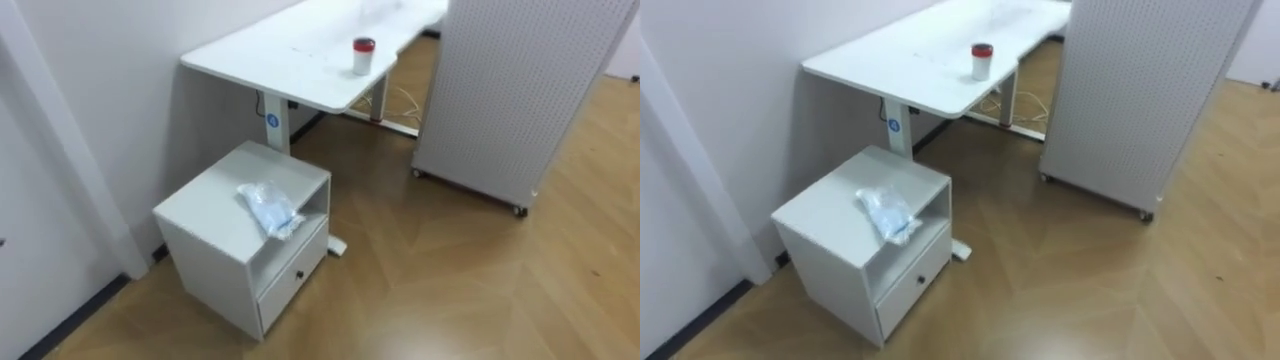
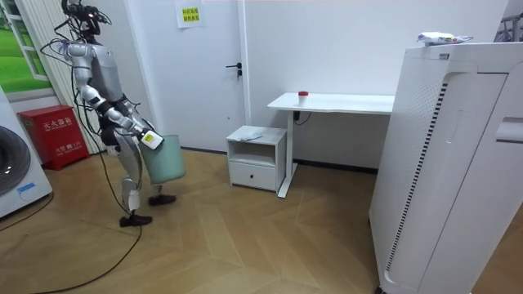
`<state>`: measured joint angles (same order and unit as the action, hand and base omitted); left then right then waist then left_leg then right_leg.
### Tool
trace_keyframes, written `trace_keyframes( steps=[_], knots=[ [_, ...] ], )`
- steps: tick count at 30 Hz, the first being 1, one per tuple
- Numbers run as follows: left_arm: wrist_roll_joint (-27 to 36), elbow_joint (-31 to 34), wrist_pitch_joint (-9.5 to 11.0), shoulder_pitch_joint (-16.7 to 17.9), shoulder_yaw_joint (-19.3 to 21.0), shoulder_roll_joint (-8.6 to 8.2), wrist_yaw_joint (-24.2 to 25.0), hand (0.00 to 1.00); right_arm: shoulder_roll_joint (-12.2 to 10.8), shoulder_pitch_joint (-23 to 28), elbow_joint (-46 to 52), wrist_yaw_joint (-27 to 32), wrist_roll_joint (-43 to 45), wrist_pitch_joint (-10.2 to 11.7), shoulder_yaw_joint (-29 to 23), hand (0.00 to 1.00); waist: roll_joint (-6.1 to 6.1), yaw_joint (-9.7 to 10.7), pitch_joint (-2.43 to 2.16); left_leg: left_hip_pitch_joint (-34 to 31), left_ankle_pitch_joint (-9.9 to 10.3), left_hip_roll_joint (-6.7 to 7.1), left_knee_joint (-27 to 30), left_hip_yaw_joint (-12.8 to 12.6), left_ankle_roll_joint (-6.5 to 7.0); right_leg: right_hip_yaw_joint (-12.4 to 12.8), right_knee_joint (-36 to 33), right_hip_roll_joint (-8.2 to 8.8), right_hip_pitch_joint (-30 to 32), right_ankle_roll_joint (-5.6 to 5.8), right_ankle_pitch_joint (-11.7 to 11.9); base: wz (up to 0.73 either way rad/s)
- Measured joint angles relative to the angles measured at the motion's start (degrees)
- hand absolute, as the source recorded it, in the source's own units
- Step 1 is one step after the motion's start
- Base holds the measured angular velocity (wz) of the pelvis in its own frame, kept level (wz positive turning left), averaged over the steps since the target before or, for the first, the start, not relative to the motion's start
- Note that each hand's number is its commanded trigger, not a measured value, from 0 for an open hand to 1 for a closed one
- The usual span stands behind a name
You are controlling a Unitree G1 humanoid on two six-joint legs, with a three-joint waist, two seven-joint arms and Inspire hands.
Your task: Pick garbage
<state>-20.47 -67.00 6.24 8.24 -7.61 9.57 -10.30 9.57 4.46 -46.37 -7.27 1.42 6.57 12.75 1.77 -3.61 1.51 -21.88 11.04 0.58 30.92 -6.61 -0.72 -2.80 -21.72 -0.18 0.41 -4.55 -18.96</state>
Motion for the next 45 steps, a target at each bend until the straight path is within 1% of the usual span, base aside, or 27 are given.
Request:
trace_keyframes(
  steps=[1,2,3,4,5,6,7,8,9,10,12,14,16,18,19,20,22,24,26,28,29,30,31,32,38,42,45],
  knots=[
    [-0.1,0.1,0.0,0.2,-0.6,-0.16,0.7,0.0,1.0,-0.1,0.0,0.4,-0.2,-0.3,-0.5,1.0,-0.63,-1.3,-0.16,-1.5,-2.4,0.25,-7.1,-0.3,-0.51,1.0,-0.2,-0.1,0.2,0.15,-0.6,-0.14],
    [-0.1,0.0,0.0,0.4,-0.5,-0.14,1.1,0.0,1.5,-0.1,0.0,0.5,-0.8,-0.4,-0.3,1.0,-1.13,-1.9,-0.28,-1.6,-3.5,-0.02,-10.5,-0.2,-0.54,1.2,-0.3,-0.1,0.1,0.24,-1.0,-0.45],
    [0.0,-0.1,0.0,0.9,-0.3,0.04,1.1,0.0,2.4,0.0,0.1,0.9,-1.2,-0.4,0.1,1.0,-2.2,-2.2,-0.51,-1.7,-4.9,-1.0,-16.5,0.2,-0.39,1.4,-0.5,-0.1,-0.6,0.47,-2.0,-0.4],
    [-0.1,-0.3,0.0,1.0,-0.2,0.2,1.1,0.0,2.5,0.0,0.1,1.0,-1.3,-0.5,0.2,1.0,-2.52,-2.2,-0.54,-1.8,-6.0,-1.47,-17.7,0.6,-0.06,1.6,-1.0,0.01,-1.0,0.72,-2.8,-0.39],
    [-0.1,-0.7,0.0,1.0,0.8,0.42,1.1,0.0,2.5,0.2,0.1,1.1,-1.3,-1.1,0.3,1.0,-2.31,-2.0,-0.69,-1.6,-9.9,-1.51,-17.2,-0.3,0.18,2.3,-1.6,0.84,-2.0,1.45,-4.7,-0.34],
    [-0.1,-0.8,0.4,1.0,0.9,0.57,1.1,0.0,2.3,0.3,0.0,1.0,-1.3,-1.4,0.6,1.0,-1.65,-1.7,-1.01,-1.6,-12.3,-0.71,-15.2,-1.5,1.58,2.8,-2.3,2.31,-2.6,2.77,-6.6,-0.42],
    [-0.1,-1.3,1.1,0.4,0.9,0.56,1.1,0.0,2.1,0.2,0.0,1.0,-1.5,-1.4,0.7,1.0,-1.16,-1.6,-1.17,-2.0,-12.5,0.02,-12.4,-2.9,2.42,2.6,-2.3,3.8,-3.6,4.25,-7.8,-0.37],
    [-0.1,-1.7,1.5,0.3,0.8,0.56,1.1,0.0,2.1,0.3,-0.1,1.0,-1.6,-1.4,0.7,1.0,-0.6,-1.6,-1.08,-2.2,-12.1,0.74,-10.8,-3.1,3.09,2.6,-2.3,4.69,-4.1,5.18,-8.1,-0.33],
    [0.0,-1.7,1.9,-0.1,0.7,0.56,1.0,0.0,2.0,0.2,-0.1,1.0,-2.1,-1.4,0.7,1.0,0.37,-1.7,-0.91,-3.2,-10.7,2.03,-6.8,-3.1,5.18,2.6,-2.4,6.21,-5.0,6.52,-9.2,-0.21],
    [0.0,-1.7,2.1,-0.3,0.8,0.61,1.0,0.0,1.9,0.1,0.0,1.0,-2.5,-1.4,0.7,1.0,0.88,-1.7,-0.94,-3.7,-9.1,2.55,-4.9,-3.2,6.54,2.4,-2.5,6.84,-5.5,7.11,-9.7,-0.2],
    [-0.1,-1.7,3.1,-2.4,0.7,0.47,1.1,0.0,1.5,0.2,-0.4,1.2,-3.5,-1.5,0.7,1.0,1.84,-1.5,-0.96,-4.0,-3.4,3.14,0.8,-4.2,7.86,0.7,-8.5,8.96,-5.0,8.08,-9.4,-0.09],
    [0.1,-1.7,3.8,-3.8,0.6,0.54,1.0,0.0,1.4,0.1,-0.3,1.7,-3.7,-1.6,1.2,1.0,2.02,-1.5,-0.98,-3.1,-0.5,3.6,3.1,-4.9,8.72,0.2,-17.1,10.57,-2.7,9.89,-7.3,0.0],
    [0.9,-1.7,4.4,-5.6,0.5,0.61,0.6,0.0,1.2,-0.7,-0.1,1.9,-3.9,-1.6,1.5,1.0,2.16,-1.6,-0.63,-1.6,1.4,4.5,3.4,-5.4,9.52,-0.5,-26.4,12.44,1.2,9.66,-2.6,-0.05],
    [3.9,-1.7,4.9,-7.7,0.5,0.92,-1.0,0.0,0.8,-3.1,-0.3,2.4,-4.4,-1.6,1.8,1.0,1.59,-1.5,-0.16,-0.6,3.3,4.39,3.5,-5.8,10.14,-1.1,-37.3,14.1,7.9,8.58,7.6,-0.18],
    [4.4,-1.7,5.0,-8.3,0.5,0.89,-1.4,0.0,0.7,-3.7,-0.3,2.4,-4.4,-1.6,1.8,1.0,1.26,-1.6,0.04,-0.4,3.9,4.09,3.5,-5.7,10.23,-1.3,-39.2,14.06,9.5,8.37,8.7,-0.21],
    [4.9,-1.7,5.0,-9.2,0.5,0.78,-2.0,0.0,0.6,-5.0,-0.3,2.4,-4.3,-1.6,1.7,1.0,0.42,-1.6,0.49,0.1,4.6,3.42,3.3,-5.3,10.22,-2.2,-41.8,14.02,12.9,8.15,7.6,-0.24],
    [5.3,-1.5,5.2,-9.6,0.4,0.5,-2.7,0.0,0.3,-5.9,-0.1,2.3,-4.4,-1.6,1.7,1.0,-0.99,-1.9,0.6,1.1,5.0,2.27,2.3,-5.3,10.16,-5.1,-42.3,13.56,18.0,8.06,4.5,-0.19],
    [5.4,-1.3,5.7,-10.0,0.1,0.39,-3.6,0.0,-0.8,-6.5,0.0,2.3,-5.7,-1.5,2.3,1.0,-1.31,-1.5,0.49,2.4,5.1,1.93,0.6,-5.1,10.09,-7.0,-35.6,12.81,23.1,8.0,2.1,0.0],
    [6.9,-1.3,6.9,-10.1,-0.8,-0.03,-5.0,0.0,-1.1,-6.5,-0.4,2.7,-6.2,-1.1,3.0,1.0,-1.33,-1.5,0.47,3.7,5.2,1.96,-1.0,-4.9,9.88,-6.9,-25.8,11.87,24.6,8.05,1.9,0.07],
    [7.4,-1.2,7.6,-10.2,-2.6,-0.16,-6.6,0.0,-1.3,-6.4,-0.4,3.1,-6.2,-0.9,4.2,1.0,-1.57,-1.1,0.34,5.1,5.3,2.08,-2.7,-3.0,9.31,-6.6,-11.4,10.0,24.0,7.55,3.9,0.29],
    [7.4,-1.2,7.6,-10.3,-2.8,-0.19,-6.9,0.0,-1.3,-6.3,-0.5,3.1,-6.2,-0.9,4.2,1.0,-1.51,-1.0,0.31,5.6,5.3,2.13,-3.1,-2.4,9.11,-6.4,-8.3,9.49,23.5,7.45,5.3,0.46],
    [7.2,-0.9,7.7,-10.4,-2.8,-0.41,-7.6,0.0,-1.3,-6.1,-0.5,3.5,-6.1,-0.9,4.2,1.0,-1.52,-0.9,0.29,6.5,5.4,2.17,-3.8,-1.0,8.52,-5.7,-4.7,8.34,22.3,6.93,9.0,0.4],
    [7.2,-0.7,7.7,-10.4,-2.8,-0.41,-8.0,0.0,-1.3,-6.0,-0.5,3.6,-6.1,-0.9,4.2,1.0,-1.34,-0.9,0.17,6.9,5.6,2.2,-4.0,-0.6,8.21,-5.4,-3.7,7.75,21.5,6.61,11.0,0.45],
    [7.0,-0.1,7.7,-10.5,-2.7,-0.57,-8.7,0.0,-1.1,-6.2,-0.5,3.8,-6.1,-0.8,4.2,1.0,-1.27,-1.2,-0.01,7.4,5.9,1.86,-4.2,0.1,7.57,-5.2,-3.0,6.81,20.5,6.92,12.9,0.32],
    [5.7,1.8,8.1,-13.8,-2.4,-0.64,-14.4,0.0,-0.6,-8.8,-0.4,5.9,-6.2,1.2,5.4,1.0,-1.5,-1.4,0.02,8.2,5.9,0.06,-5.5,0.7,6.26,-6.1,-1.0,5.11,18.7,6.31,12.7,0.14],
    [5.7,1.9,9.3,-18.2,-4.1,-1.14,-18.8,0.0,-1.0,-11.2,-0.5,7.2,-6.9,2.6,7.2,1.0,-2.19,0.0,0.99,7.2,6.0,0.03,-5.3,0.7,5.99,-6.8,-1.0,5.33,19.2,6.05,12.4,0.07],
    [5.8,1.9,10.2,-21.1,-4.6,-1.18,-21.4,0.0,-1.7,-12.4,-0.6,7.7,-7.1,2.8,8.6,1.0,-2.14,0.4,1.48,4.3,6.1,0.2,-4.3,0.7,5.98,-6.8,-2.8,5.83,22.2,6.01,12.3,0.05]
  ],
)
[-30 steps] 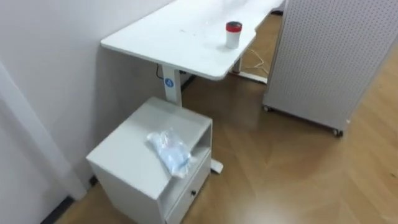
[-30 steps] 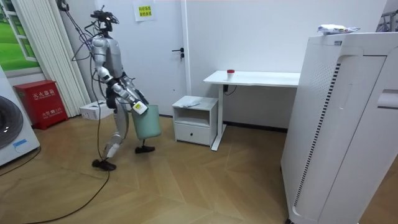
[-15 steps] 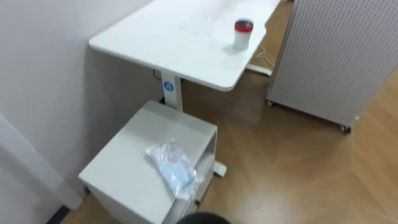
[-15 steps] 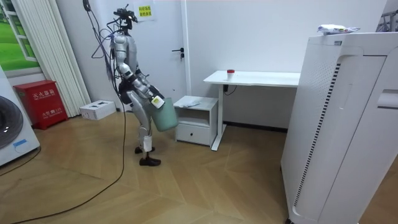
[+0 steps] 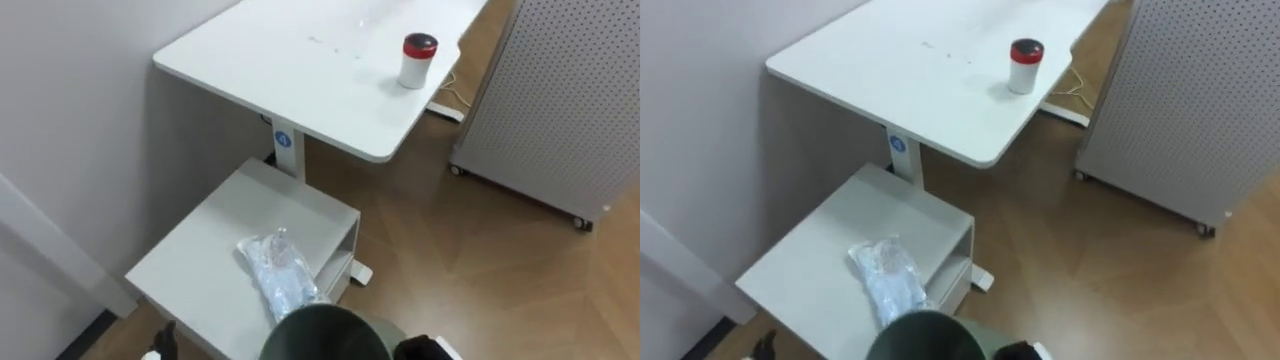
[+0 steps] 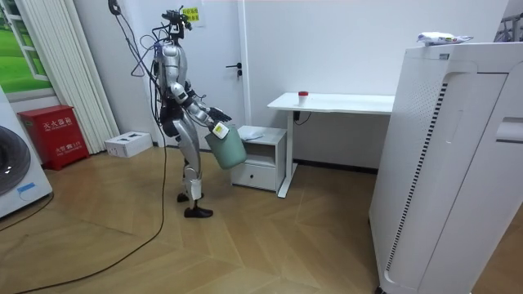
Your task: Pick garbage
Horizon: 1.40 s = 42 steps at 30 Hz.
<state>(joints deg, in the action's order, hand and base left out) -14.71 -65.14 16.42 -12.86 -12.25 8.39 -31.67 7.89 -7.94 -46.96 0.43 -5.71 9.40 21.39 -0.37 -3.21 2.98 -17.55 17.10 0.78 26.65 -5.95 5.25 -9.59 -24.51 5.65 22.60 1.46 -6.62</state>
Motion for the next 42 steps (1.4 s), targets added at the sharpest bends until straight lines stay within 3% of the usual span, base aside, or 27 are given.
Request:
trace_keyframes(
  steps=[5,9,11,17,21,26,32,39,42],
  knots=[
    [0.0,0.0,0.9,-2.2,-2.6,0.03,-4.4,0.0,-0.9,-1.4,-3.6,0.4,-1.0,0.9,2.8,1.0,-0.15,0.1,0.4,-4.0,0.0,0.09,2.2,0.0,0.02,0.1,-2.8,0.41,4.3,-0.11,-0.1,0.01],
    [0.6,-0.2,1.7,-4.2,-4.8,-0.01,-8.1,0.0,-0.9,-2.9,-4.0,0.8,-1.9,0.9,4.8,1.0,-0.48,1.5,1.3,-9.6,0.1,0.09,5.5,0.7,-0.1,-0.2,-5.3,0.73,9.1,-0.58,-0.3,0.1],
    [0.5,-0.3,1.9,-4.7,-5.1,-0.39,-8.9,0.0,-0.9,-3.2,-4.0,0.9,-3.1,0.9,4.9,1.0,-0.71,2.2,1.46,-11.5,0.1,0.07,6.6,0.8,-0.15,-0.3,-6.1,0.94,10.8,-0.88,-0.4,0.04],
    [0.5,-1.4,1.9,-7.3,-6.4,-0.98,-12.0,0.0,-0.6,-3.4,-3.6,1.4,-5.9,0.9,6.6,1.0,-0.88,3.0,1.55,-16.6,0.2,-0.1,9.5,0.1,-0.25,0.0,-9.4,1.33,16.5,-1.69,-0.5,-0.04],
    [0.6,-1.5,1.9,-8.9,-7.2,-0.96,-14.3,0.0,-0.5,-4.4,-3.5,1.5,-7.4,0.9,7.1,1.0,-1.13,3.1,1.62,-19.5,0.5,-0.91,11.5,-0.3,-0.69,-0.2,-10.3,1.2,19.1,-2.72,-0.3,-0.08],
    [0.5,-1.9,1.9,-10.4,-7.2,-1.22,-16.8,0.0,-0.2,-5.6,-3.6,1.5,-9.1,0.9,8.5,1.0,-1.4,3.4,1.78,-21.6,0.7,-1.64,13.1,-0.1,-1.19,-1.7,-11.3,1.3,20.8,-3.74,-0.2,-0.03],
    [0.5,-1.9,1.9,-13.3,-7.2,-1.36,-21.6,0.0,-0.2,-6.9,-3.6,2.1,-9.1,0.6,9.6,1.0,-1.38,4.0,1.78,-24.1,0.4,-1.78,13.8,-0.2,-1.66,-1.6,-12.2,1.24,23.6,-4.69,-0.1,0.0],
    [-1.6,-1.9,2.0,-15.8,-7.1,-0.86,-24.9,0.0,-0.9,-7.7,-4.2,2.5,-9.3,0.4,11.1,1.0,-1.27,6.0,1.85,-23.9,0.5,-2.14,14.0,-0.8,-1.83,-1.4,-12.1,0.98,23.6,-4.89,-0.3,-0.03],
    [-3.4,-1.9,2.0,-16.2,-7.1,-0.4,-25.6,0.0,-0.9,-7.7,-4.2,2.5,-9.8,-1.1,11.2,1.0,-1.23,6.4,1.87,-24.1,0.8,-2.37,14.5,-0.8,-1.9,-1.3,-12.1,0.69,23.6,-4.89,-0.3,-0.03]
  ],
)
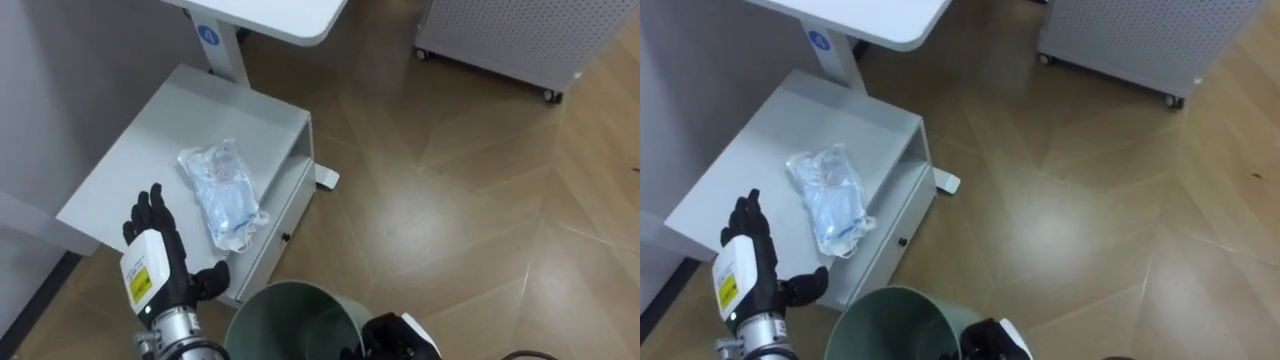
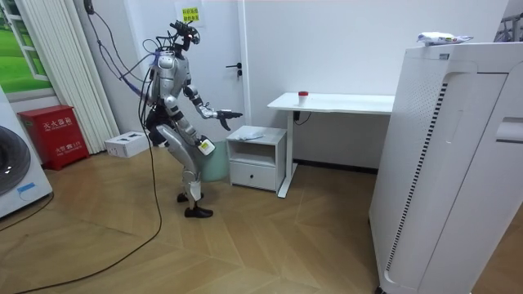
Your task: Pick garbage
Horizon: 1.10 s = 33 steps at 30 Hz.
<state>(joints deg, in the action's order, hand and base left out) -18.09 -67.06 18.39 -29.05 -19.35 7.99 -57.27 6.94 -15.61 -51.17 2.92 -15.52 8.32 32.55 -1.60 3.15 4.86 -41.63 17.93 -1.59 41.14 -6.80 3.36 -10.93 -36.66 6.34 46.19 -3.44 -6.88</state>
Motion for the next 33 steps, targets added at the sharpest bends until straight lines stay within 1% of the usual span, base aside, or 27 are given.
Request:
trace_keyframes(
  steps=[2,3,8,10,14,15,17,18,22,24,28,30,33],
  knots=[
    [-0.2,0.0,0.0,0.0,0.0,0.14,-0.1,0.0,-0.1,0.0,0.1,0.0,-0.2,-0.8,0.0,1.0,-0.01,0.1,0.0,-0.4,0.4,-0.49,0.7,0.0,-0.04,0.0,0.0,-0.43,0.1,-0.01,0.0,-0.08],
    [-0.3,0.1,0.0,-0.1,-0.1,0.31,-0.3,0.0,-0.1,-0.1,0.2,0.0,-0.6,-0.9,0.0,1.0,0.01,0.2,0.0,-1.0,0.6,-0.69,1.1,0.0,-0.07,-0.1,-0.1,-0.54,0.6,-0.04,0.0,-0.06],
    [-1.7,0.4,-0.3,-0.8,0.0,0.47,-0.8,0.0,-0.2,-0.8,0.9,-0.6,-0.9,-1.0,0.0,1.0,-0.06,1.0,0.0,-5.2,1.0,-0.75,3.3,0.0,-0.09,-0.1,-2.2,-0.42,4.9,-0.45,-0.3,-0.01],
    [-1.7,0.4,-0.6,-1.6,-0.1,0.36,-0.8,0.0,-0.5,-1.3,0.9,-0.7,-1.0,-1.4,0.0,1.0,-0.18,1.5,0.07,-6.9,1.6,-0.94,5.3,0.0,-0.13,-0.1,-4.2,-0.38,6.7,-0.69,-0.8,-0.02],
    [-2.1,0.4,-1.0,-3.4,0.0,-0.05,-0.9,0.0,-0.5,-1.8,1.2,-0.6,-1.2,-2.2,0.0,1.0,-0.58,1.3,0.31,-8.2,2.5,-1.25,7.6,0.0,-0.1,-0.1,-6.2,-0.28,8.0,-0.95,-1.6,-0.02],
    [-3.0,0.4,-1.2,-3.6,-0.1,-0.06,-1.1,0.0,-0.5,-1.9,1.3,-0.6,-1.7,-2.1,0.0,1.0,-0.73,1.3,0.39,-8.4,2.7,-1.6,8.1,-0.2,-0.1,0.0,-6.2,-0.29,8.2,-1.0,-1.7,-0.1],
    [-4.1,0.4,-1.9,-4.0,-0.5,-0.1,-1.3,0.0,-0.5,-2.0,1.7,-0.6,-2.7,-2.1,0.0,1.0,-0.86,1.3,0.45,-9.1,2.8,-1.71,8.5,-0.4,-0.18,0.1,-7.0,-0.22,9.0,-1.19,-1.8,-0.04],
    [-4.2,0.4,-2.3,-4.1,-1.4,-0.16,-1.4,0.0,-0.5,-2.1,1.9,-0.6,-3.6,-2.1,0.0,1.0,-0.88,1.3,0.45,-9.6,2.8,-1.74,8.7,-0.5,-0.2,0.2,-7.2,-0.21,9.7,-1.3,-1.8,0.0],
    [-6.2,0.4,-3.6,-4.1,-1.7,-1.1,-1.3,0.0,-0.6,-2.6,1.9,-0.6,-4.5,-2.2,0.0,1.0,-0.93,1.3,0.48,-10.5,2.8,-1.94,8.8,-0.8,-0.56,0.6,-8.1,-0.47,11.0,-1.76,-1.9,-0.03],
    [-6.5,0.4,-4.4,-4.3,-1.6,-1.1,-1.3,0.0,-0.5,-3.0,1.9,-0.7,-4.4,-2.2,0.0,1.0,-0.93,1.4,0.48,-11.0,3.0,-2.08,9.1,-1.0,-0.86,0.9,-8.7,-0.57,11.9,-2.06,-2.2,-0.06],
    [-6.6,-0.4,-4.7,-5.3,-1.6,-0.79,-0.8,0.0,-0.5,-3.6,1.5,-0.7,-4.2,-2.3,0.0,1.0,-0.9,2.0,0.5,-12.6,3.2,-2.08,10.2,-0.8,-1.2,0.7,-9.6,-0.54,13.4,-2.45,-2.6,0.03],
    [-6.7,-2.1,-5.1,-6.2,-1.7,-0.56,-0.2,0.0,-0.4,-3.9,1.3,-0.6,-4.4,-3.0,0.0,1.0,-0.86,2.4,0.53,-13.3,3.3,-2.47,10.9,-1.0,-1.24,0.8,-10.2,-0.54,14.3,-2.63,-2.7,-0.02],
    [-6.7,-2.5,-5.8,-6.3,-1.9,-0.24,1.5,0.0,-0.4,-4.4,1.0,-0.6,-4.3,-3.2,0.0,1.0,-0.83,3.2,0.58,-14.2,3.5,-2.77,11.6,-0.9,-1.29,0.7,-10.6,-0.71,15.0,-2.73,-2.6,-0.01]
  ],
)
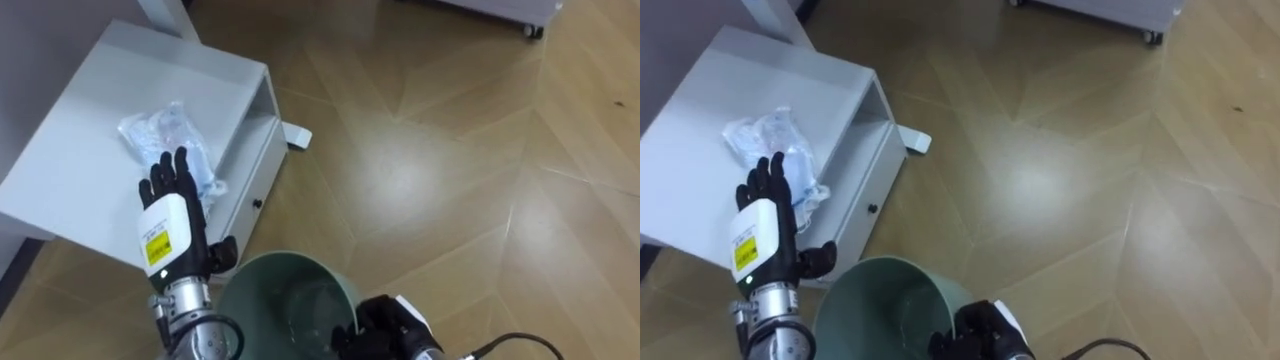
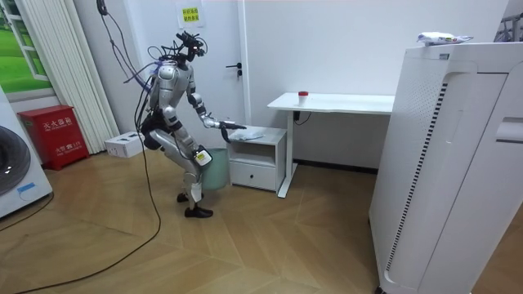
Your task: Pick garbage
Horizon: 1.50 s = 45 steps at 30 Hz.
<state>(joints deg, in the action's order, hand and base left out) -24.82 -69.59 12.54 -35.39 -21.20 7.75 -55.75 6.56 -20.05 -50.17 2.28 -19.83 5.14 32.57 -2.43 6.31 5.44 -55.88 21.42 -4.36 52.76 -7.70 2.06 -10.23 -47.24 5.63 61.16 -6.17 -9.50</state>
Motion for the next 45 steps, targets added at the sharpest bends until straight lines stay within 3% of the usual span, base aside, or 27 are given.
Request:
trace_keyframes(
  steps=[9,10,11,12,15,22,27,32,36,39,45],
  knots=[
    [-0.2,-2.0,-1.7,-0.7,-3.6,0.97,4.9,0.0,0.1,-2.4,-1.1,-0.6,-3.7,-0.9,0.0,1.0,-0.19,-0.1,0.3,-4.2,1.5,-1.05,4.2,0.1,0.05,0.0,-2.9,-0.52,3.9,-0.43,-0.4,-0.05],
    [-0.3,-2.0,-1.7,-1.0,-3.8,1.1,5.2,0.07,0.1,-2.5,-1.2,-0.6,-3.8,-0.9,0.0,1.0,-0.26,-0.1,0.38,-4.7,1.7,-1.14,4.6,0.1,-0.03,0.0,-3.2,-0.56,4.3,-0.48,-0.5,-0.04],
    [-0.6,-2.0,-1.8,-1.3,-3.9,1.27,5.9,0.2,0.1,-3.4,-1.5,-0.6,-4.2,-0.9,-0.1,1.0,-0.34,-0.2,0.48,-5.5,1.8,-1.17,5.2,0.2,0.07,0.0,-3.7,-0.52,5.1,-0.53,-0.5,0.0],
    [-0.8,-2.1,-1.8,-1.6,-3.9,1.44,6.3,0.26,0.2,-3.7,-1.9,-0.6,-4.5,-0.9,-0.1,1.0,-0.49,-0.3,0.57,-6.1,1.8,-1.16,5.3,0.2,0.09,0.0,-3.7,-0.49,5.7,-0.53,-0.5,0.0],
    [-1.7,-2.2,-1.9,-2.2,-5.2,2.66,6.6,1.0,0.2,-4.8,-3.0,-0.6,-5.1,-0.9,-0.1,1.0,-0.52,-0.5,0.59,-6.7,1.8,-1.04,5.6,0.1,0.1,0.1,-4.3,-0.35,6.4,-0.61,-0.6,0.02],
    [-2.2,-3.2,-2.9,-5.6,-6.0,5.64,5.5,1.0,0.8,-6.3,-3.8,-1.2,-6.7,-1.3,-0.1,1.0,-0.91,-1.4,0.79,-6.5,1.9,-0.9,5.6,0.2,-0.39,0.1,-4.6,-0.22,6.4,-0.84,-0.6,0.01],
    [-2.2,-3.2,-3.8,-6.5,-5.9,6.72,5.5,1.0,0.8,-6.3,-3.9,-1.7,-6.9,-1.5,-0.1,1.0,-0.9,-1.3,0.79,-6.4,1.9,-0.88,5.6,0.2,-0.4,0.2,-4.6,-0.24,6.3,-0.86,-0.6,0.0],
    [-2.3,-3.2,-4.0,-6.7,-5.9,7.02,6.3,1.0,0.8,-6.3,-4.0,-1.8,-6.9,-1.6,-0.1,1.0,-0.89,-1.3,0.78,-6.0,1.9,-0.77,5.5,0.2,-0.37,0.2,-4.5,-0.14,5.9,-0.81,-0.6,0.0],
    [-3.1,-3.5,-5.9,-5.6,-6.0,6.77,11.4,1.0,0.4,-6.5,-4.3,-2.6,-6.9,-1.6,-0.1,1.0,-0.88,-0.5,0.78,-5.5,1.9,-0.65,5.2,0.1,-0.35,0.1,-4.3,0.02,5.3,-0.71,-0.7,0.0],
    [-5.0,-3.5,-6.3,-3.8,-6.0,6.26,12.0,1.0,-0.1,-6.8,-5.7,-3.2,-6.9,-1.6,-0.2,1.0,-0.87,0.0,0.77,-5.4,1.9,-0.68,5.0,0.0,-0.32,0.1,-4.1,-0.02,5.2,-0.69,-0.7,0.0],
    [-6.2,-3.5,-7.3,-3.7,-6.0,6.26,13.2,1.0,0.0,-6.8,-5.8,-3.1,-6.9,-2.2,-0.1,1.0,-0.9,-0.3,0.76,-4.8,1.7,-0.89,4.8,0.2,-0.08,0.0,-3.3,-0.63,4.4,-0.69,-0.4,-0.03]
  ],
)
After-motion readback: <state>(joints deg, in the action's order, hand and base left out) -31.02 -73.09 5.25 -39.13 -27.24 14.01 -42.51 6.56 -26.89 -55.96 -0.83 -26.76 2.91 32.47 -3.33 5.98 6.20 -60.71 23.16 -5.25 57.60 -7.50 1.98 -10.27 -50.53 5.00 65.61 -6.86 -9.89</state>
